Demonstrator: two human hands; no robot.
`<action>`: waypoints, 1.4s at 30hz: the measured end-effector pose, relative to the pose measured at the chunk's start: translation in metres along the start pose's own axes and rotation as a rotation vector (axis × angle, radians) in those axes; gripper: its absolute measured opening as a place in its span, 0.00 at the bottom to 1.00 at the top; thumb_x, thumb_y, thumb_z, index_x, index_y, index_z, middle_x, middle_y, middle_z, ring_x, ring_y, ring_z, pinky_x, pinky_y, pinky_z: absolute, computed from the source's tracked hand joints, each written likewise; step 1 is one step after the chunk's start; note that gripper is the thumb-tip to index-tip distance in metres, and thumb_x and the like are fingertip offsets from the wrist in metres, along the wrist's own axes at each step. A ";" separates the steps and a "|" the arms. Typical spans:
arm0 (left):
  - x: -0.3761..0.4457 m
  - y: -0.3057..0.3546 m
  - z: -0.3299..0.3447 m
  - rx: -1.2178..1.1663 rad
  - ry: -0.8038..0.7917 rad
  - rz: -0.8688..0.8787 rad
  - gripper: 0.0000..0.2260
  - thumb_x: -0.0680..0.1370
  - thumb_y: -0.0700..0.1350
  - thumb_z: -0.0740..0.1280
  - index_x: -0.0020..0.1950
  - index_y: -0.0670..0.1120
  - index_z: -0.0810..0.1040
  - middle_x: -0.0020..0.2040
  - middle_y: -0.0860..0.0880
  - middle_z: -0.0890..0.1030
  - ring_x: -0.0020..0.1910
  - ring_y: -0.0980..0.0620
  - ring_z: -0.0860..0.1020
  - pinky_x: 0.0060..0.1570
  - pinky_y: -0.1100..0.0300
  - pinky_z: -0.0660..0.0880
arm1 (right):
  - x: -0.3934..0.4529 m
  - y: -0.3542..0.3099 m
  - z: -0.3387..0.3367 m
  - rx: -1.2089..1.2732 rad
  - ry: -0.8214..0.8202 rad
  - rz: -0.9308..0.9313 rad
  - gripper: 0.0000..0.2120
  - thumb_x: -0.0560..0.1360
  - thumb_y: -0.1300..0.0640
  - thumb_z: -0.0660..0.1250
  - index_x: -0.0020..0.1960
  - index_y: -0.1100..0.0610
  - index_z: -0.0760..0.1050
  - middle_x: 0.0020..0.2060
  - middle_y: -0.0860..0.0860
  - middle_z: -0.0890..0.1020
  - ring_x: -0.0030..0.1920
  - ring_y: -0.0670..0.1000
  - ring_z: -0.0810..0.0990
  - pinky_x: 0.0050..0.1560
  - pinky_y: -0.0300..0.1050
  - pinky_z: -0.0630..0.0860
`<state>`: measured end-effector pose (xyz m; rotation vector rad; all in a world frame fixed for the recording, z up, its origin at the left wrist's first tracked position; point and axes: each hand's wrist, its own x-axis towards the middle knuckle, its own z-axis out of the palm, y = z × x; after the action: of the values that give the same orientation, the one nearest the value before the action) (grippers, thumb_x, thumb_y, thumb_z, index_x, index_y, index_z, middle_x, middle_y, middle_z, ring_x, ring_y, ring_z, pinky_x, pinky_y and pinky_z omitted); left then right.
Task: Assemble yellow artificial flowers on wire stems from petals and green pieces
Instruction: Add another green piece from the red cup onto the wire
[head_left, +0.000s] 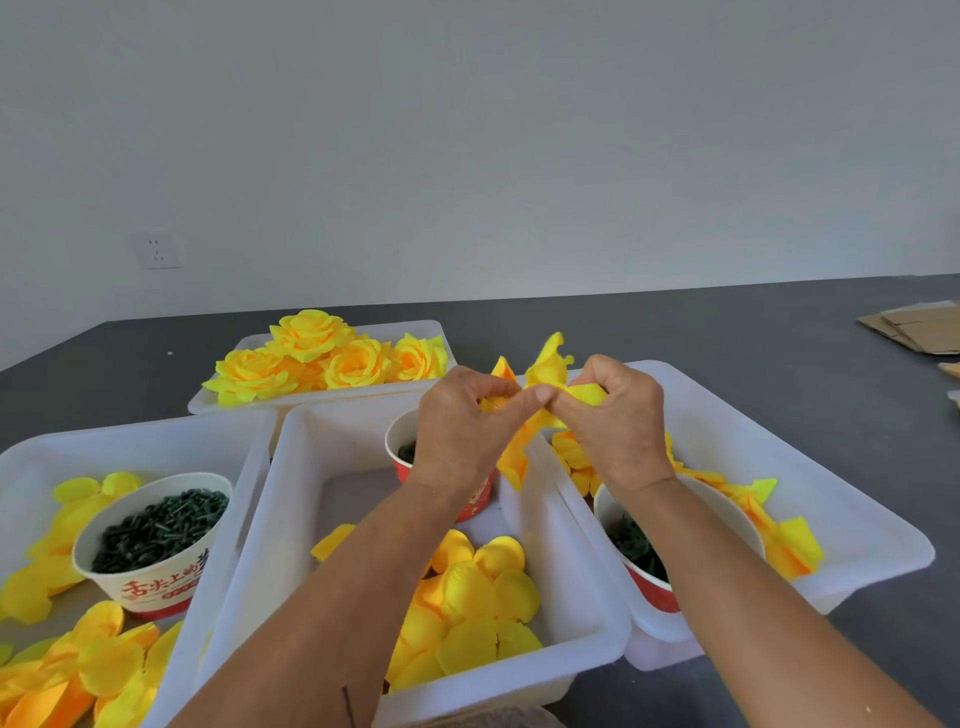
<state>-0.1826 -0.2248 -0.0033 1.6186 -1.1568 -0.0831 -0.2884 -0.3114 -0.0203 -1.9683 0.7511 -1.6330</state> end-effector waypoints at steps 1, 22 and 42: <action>0.000 0.000 0.001 -0.027 -0.035 -0.009 0.12 0.71 0.56 0.71 0.46 0.48 0.84 0.44 0.51 0.80 0.43 0.58 0.75 0.43 0.63 0.72 | -0.002 0.000 0.001 -0.023 -0.032 -0.055 0.24 0.64 0.59 0.77 0.26 0.47 0.62 0.21 0.43 0.66 0.26 0.42 0.68 0.26 0.30 0.63; 0.006 0.000 -0.007 -0.539 -0.072 -0.425 0.11 0.76 0.46 0.68 0.48 0.39 0.81 0.48 0.37 0.82 0.50 0.38 0.80 0.55 0.41 0.76 | 0.005 -0.004 -0.005 0.723 -0.576 0.464 0.07 0.68 0.54 0.68 0.40 0.56 0.82 0.36 0.52 0.83 0.38 0.49 0.82 0.39 0.43 0.79; 0.011 -0.015 -0.001 -0.439 0.008 -0.489 0.04 0.75 0.44 0.69 0.41 0.46 0.80 0.43 0.45 0.83 0.47 0.45 0.81 0.55 0.48 0.77 | 0.012 0.004 -0.014 0.456 -0.092 0.773 0.05 0.74 0.63 0.69 0.40 0.60 0.75 0.32 0.54 0.82 0.29 0.47 0.82 0.31 0.40 0.78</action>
<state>-0.1670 -0.2329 -0.0095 1.4636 -0.6523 -0.6030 -0.3005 -0.3230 -0.0117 -1.1982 0.8626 -1.1015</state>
